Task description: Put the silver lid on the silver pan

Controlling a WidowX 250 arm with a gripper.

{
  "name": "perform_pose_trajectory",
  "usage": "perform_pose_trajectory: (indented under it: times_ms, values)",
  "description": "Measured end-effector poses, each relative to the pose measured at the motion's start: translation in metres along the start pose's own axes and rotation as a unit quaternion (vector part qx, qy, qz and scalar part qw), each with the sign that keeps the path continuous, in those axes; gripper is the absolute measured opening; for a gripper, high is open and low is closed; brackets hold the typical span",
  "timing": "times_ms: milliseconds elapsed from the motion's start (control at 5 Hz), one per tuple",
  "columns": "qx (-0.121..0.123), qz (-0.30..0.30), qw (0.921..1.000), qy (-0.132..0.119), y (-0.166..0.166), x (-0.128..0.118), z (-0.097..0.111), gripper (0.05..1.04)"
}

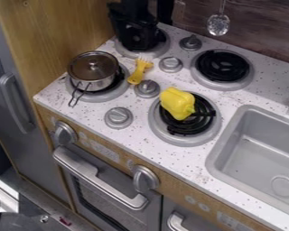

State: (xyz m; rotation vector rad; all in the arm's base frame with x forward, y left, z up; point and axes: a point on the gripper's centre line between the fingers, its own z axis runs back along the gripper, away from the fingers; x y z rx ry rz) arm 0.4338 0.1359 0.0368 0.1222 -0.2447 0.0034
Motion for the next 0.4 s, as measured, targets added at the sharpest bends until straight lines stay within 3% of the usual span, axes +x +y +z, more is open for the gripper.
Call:
perform_pose_trajectory:
  times_ms: [400]
  values:
    - [-0.007, -0.024, 0.9984, 0.052, -0.045, -0.006, 0.004, 0.999]
